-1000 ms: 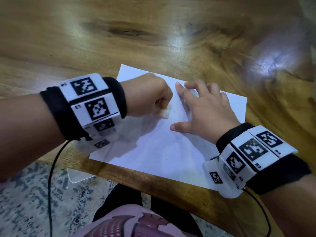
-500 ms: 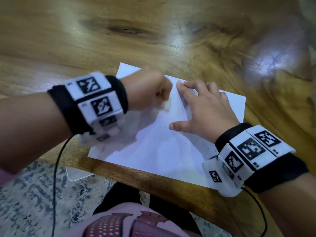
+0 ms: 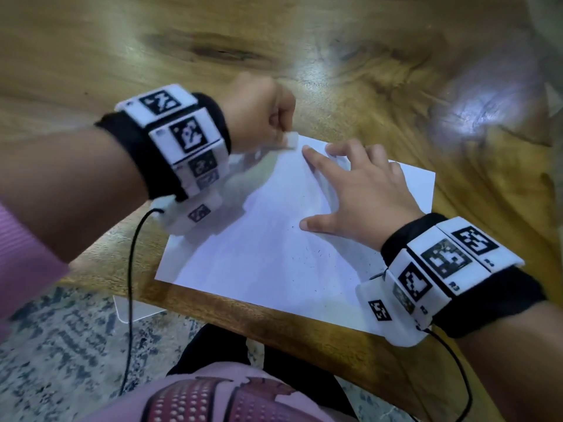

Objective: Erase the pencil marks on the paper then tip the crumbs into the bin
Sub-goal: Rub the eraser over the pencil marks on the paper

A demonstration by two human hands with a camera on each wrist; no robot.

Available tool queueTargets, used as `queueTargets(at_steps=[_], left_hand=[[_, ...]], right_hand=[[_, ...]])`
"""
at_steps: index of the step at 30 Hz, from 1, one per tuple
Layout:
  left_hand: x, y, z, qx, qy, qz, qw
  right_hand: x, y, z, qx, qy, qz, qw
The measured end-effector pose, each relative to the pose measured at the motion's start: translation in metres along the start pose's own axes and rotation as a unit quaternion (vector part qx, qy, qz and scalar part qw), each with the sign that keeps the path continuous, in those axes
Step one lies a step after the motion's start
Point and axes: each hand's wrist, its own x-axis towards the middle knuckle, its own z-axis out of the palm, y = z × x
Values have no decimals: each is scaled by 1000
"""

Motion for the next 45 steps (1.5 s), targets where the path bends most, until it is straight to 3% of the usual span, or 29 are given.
queueTargets(at_steps=[3,8,15,21,27,34,36,38,41,43,45], left_hand=[[0,-3,1,5,4,11,1000],[-41,-14,15,31,-120,53,991],[5,-1,3,25,6,25,999],[-56,-10,20,49,-149,74,985],[1,4,10,45,-4,45,998],[-76,-9,36,21,-143,109,983],[-73,-11,36,23,-134,112,984],[-48,-6,28,37,-82,107,990],[-5,2,14,39,-19,54,998],[-4,1,16,30,-22,46,998],[-30,-1,23,21,-51,84,995]], right_hand=[[0,0,0,2,1,1,1000],[0,0,0,3,0,-1,1000],[0,0,0,3,0,2,1000],[0,0,0,1,-1,1,1000],[0,-1,0,4,3,3,1000],[-1,0,1,3,-2,0,1000],[0,-1,3,-1,-3,-3,1000],[-1,-1,2,-5,2,-2,1000],[-1,0,1,-1,4,-4,1000],[0,0,1,-1,4,-4,1000],[0,0,2,0,4,-2,1000]])
